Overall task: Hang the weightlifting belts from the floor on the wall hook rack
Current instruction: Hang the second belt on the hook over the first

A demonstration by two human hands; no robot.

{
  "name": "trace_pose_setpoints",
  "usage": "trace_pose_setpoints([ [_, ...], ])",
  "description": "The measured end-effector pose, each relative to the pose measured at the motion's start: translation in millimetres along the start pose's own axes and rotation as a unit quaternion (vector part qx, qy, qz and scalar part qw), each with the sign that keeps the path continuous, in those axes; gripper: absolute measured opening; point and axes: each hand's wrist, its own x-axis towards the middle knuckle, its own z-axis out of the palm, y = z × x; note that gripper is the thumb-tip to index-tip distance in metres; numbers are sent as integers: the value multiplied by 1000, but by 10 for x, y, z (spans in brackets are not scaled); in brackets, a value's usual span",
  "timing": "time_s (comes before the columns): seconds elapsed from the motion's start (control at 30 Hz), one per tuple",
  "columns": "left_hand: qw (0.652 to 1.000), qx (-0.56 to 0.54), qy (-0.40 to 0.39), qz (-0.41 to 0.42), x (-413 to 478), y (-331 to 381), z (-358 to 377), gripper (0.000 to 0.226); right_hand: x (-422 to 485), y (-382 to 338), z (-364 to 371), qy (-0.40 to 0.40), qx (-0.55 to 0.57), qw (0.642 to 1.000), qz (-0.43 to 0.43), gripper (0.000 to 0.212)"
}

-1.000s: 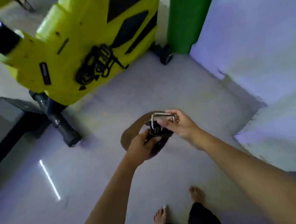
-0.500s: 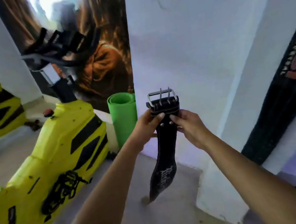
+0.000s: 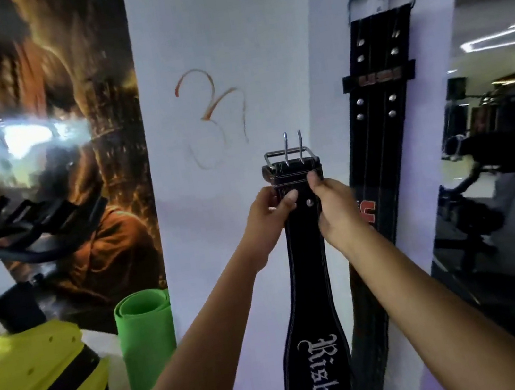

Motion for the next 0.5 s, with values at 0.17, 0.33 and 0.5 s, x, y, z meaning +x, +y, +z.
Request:
trace_pose_setpoints([
  [0.17, 994, -105, 25, 4, 45, -13, 446, 13, 73, -382, -352, 43, -27, 998, -38, 25],
  [0.33, 995, -92, -22, 22, 180, 183, 969, 14, 55, -552, -798, 77, -97, 989, -86, 15],
  [0.5, 995, -74, -37, 60, 137, 278, 1337, 15, 11, -788, -1041, 164, -105, 972, -131, 22],
])
